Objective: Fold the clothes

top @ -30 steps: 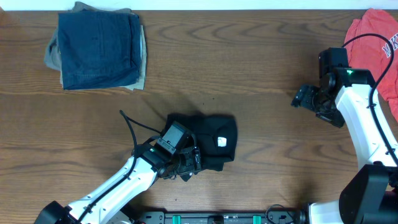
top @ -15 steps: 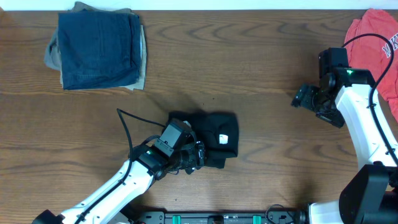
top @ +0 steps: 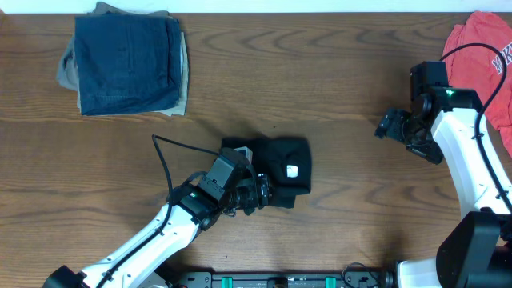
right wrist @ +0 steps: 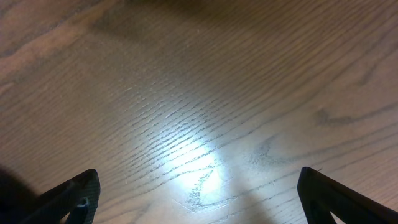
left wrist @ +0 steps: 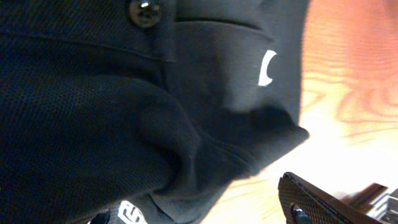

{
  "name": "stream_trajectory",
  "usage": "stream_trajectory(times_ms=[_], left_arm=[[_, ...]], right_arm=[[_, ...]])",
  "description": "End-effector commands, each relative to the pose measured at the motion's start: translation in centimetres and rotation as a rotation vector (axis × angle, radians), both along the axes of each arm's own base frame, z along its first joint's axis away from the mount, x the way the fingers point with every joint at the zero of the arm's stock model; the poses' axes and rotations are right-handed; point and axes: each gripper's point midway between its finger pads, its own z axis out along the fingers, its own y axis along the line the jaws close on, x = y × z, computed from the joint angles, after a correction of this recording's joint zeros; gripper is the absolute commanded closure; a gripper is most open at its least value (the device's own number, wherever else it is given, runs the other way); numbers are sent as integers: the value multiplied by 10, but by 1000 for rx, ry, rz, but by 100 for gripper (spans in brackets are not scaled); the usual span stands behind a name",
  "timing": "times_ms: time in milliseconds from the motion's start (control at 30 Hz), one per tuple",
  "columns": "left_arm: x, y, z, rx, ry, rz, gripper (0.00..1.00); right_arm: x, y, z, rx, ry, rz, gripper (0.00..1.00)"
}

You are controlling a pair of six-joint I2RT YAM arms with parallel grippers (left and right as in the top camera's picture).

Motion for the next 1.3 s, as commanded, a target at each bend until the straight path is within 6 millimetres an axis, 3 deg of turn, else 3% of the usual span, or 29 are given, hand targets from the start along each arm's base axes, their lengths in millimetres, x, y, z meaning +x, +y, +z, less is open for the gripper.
stream_trajectory(times_ms=[0, 300, 567, 800, 1100, 1267], left_arm=[[9, -3, 11, -21, -42, 2, 18], [26, 10, 4, 50, -84, 102, 18], [54, 13, -6, 94, -163, 176, 18], [58, 12, -23, 118, -147, 180, 18], [67, 24, -26, 178, -183, 228, 18], [69, 13, -9, 114, -213, 200, 18]], right_arm=[[1, -4, 2, -19, -3, 2, 1], [1, -4, 2, -19, -3, 2, 1], [1, -4, 2, -19, -3, 2, 1], [1, -4, 2, -19, -3, 2, 1], [1, -4, 2, -19, -3, 2, 1], [1, -4, 2, -19, -3, 2, 1]])
